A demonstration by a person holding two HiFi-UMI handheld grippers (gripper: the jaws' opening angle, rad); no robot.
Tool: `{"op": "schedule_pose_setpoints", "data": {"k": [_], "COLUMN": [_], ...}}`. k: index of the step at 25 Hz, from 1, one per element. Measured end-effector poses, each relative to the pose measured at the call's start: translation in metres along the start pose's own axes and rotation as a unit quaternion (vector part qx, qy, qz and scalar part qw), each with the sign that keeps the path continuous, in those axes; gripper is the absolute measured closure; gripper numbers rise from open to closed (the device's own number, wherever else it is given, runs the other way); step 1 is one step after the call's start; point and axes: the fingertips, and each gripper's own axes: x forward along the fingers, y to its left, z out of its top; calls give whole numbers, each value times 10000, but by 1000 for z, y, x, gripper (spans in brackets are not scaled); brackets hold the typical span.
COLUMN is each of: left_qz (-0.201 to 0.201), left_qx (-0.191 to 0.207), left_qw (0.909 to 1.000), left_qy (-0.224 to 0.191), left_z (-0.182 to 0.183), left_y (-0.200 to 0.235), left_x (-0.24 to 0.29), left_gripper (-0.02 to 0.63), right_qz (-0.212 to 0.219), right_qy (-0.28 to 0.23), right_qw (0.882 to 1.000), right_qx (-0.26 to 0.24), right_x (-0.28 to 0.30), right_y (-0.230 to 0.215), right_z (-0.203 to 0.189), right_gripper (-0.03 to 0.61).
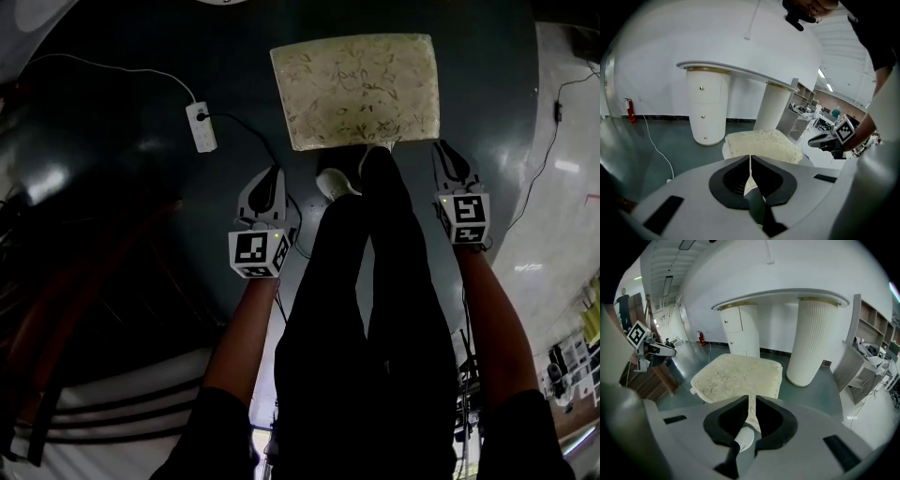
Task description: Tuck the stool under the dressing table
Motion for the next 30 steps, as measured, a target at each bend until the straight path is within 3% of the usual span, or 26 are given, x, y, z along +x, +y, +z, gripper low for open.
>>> {"op": "schedule_pose_setpoints", "data": {"k": [3, 8, 11, 12, 14, 18, 30], "left_qz": [-262, -275, -476, -551, -674, -695, -558], "left_qx": [270, 374, 444, 505, 659, 786, 699], "left_qw": [9993, 9983, 9963, 9952, 9923, 9883, 9882], "left_qy": [82, 348, 553, 626, 806, 1108, 1244], "left_z": [-23, -61, -82, -88, -103, -129, -136], "left_y": [5, 21, 19, 18, 16, 14, 12], "left_x": [20, 46, 63, 68, 76, 88, 115], "left_gripper": [595, 585, 481, 471, 456, 429, 425], "right_qz": [-20, -117, -242, -228, -120, 54, 164], "right_qy": [46, 202, 299, 328, 395, 593, 743], "right_qw": [9999, 9995, 9991, 9990, 9987, 9980, 9968], "right_qx": [96, 193, 197, 221, 296, 211, 239], "right_x": [15, 30, 35, 37, 42, 51, 69], "right_y": [-4, -16, -23, -24, -24, -26, -24], "right_z": [-28, -61, -74, -78, -86, -99, -98], "right_gripper": [537, 537, 535, 524, 429, 382, 373]}}
